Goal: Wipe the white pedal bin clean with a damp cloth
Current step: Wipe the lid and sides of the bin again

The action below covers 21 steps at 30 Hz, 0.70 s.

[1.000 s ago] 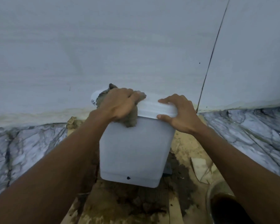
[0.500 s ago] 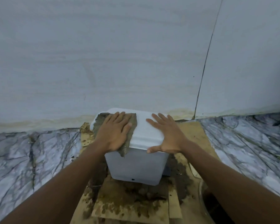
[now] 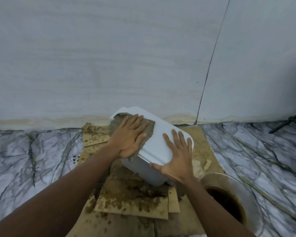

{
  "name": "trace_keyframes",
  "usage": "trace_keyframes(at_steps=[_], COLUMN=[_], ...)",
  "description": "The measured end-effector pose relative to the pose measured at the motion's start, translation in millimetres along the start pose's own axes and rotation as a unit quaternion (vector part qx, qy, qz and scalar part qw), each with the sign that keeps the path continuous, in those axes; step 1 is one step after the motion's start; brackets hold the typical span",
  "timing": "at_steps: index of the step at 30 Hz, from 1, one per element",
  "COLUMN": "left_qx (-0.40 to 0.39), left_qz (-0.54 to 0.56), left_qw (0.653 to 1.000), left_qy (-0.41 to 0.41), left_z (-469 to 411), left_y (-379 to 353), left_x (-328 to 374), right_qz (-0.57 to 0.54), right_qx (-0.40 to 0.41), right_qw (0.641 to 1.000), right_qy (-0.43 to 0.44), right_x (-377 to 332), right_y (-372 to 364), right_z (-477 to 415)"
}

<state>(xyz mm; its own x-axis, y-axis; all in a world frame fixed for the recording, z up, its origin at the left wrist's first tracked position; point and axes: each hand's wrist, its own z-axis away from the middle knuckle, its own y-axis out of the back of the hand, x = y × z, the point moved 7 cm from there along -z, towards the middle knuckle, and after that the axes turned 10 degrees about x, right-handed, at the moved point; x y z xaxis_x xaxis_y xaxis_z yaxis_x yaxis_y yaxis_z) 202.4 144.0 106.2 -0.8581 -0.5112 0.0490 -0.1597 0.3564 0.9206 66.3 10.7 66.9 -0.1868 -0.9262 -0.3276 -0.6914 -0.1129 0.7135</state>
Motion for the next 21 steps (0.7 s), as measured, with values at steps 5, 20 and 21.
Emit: trace_keyframes(at_steps=[5,20,21], left_qx=[-0.017,0.072,0.085], left_qz=[0.028,0.051,0.051], left_qw=[0.995,0.984,0.979], left_qy=[0.095,0.156,0.176], left_z=[-25.6,-90.9,-91.0], left_y=[-20.5,-52.2,-50.7], left_x=[-9.5,-27.3,-30.2], right_qz=[0.023,-0.03,-0.02], right_qx=[-0.133,-0.211,-0.208], right_qw=[0.991,0.975,0.976], right_qy=[-0.02,0.071,0.064], right_x=[9.5,72.4,68.3], right_y=[-18.2,-33.5,-34.6], right_z=[-37.4,-104.0,-108.9])
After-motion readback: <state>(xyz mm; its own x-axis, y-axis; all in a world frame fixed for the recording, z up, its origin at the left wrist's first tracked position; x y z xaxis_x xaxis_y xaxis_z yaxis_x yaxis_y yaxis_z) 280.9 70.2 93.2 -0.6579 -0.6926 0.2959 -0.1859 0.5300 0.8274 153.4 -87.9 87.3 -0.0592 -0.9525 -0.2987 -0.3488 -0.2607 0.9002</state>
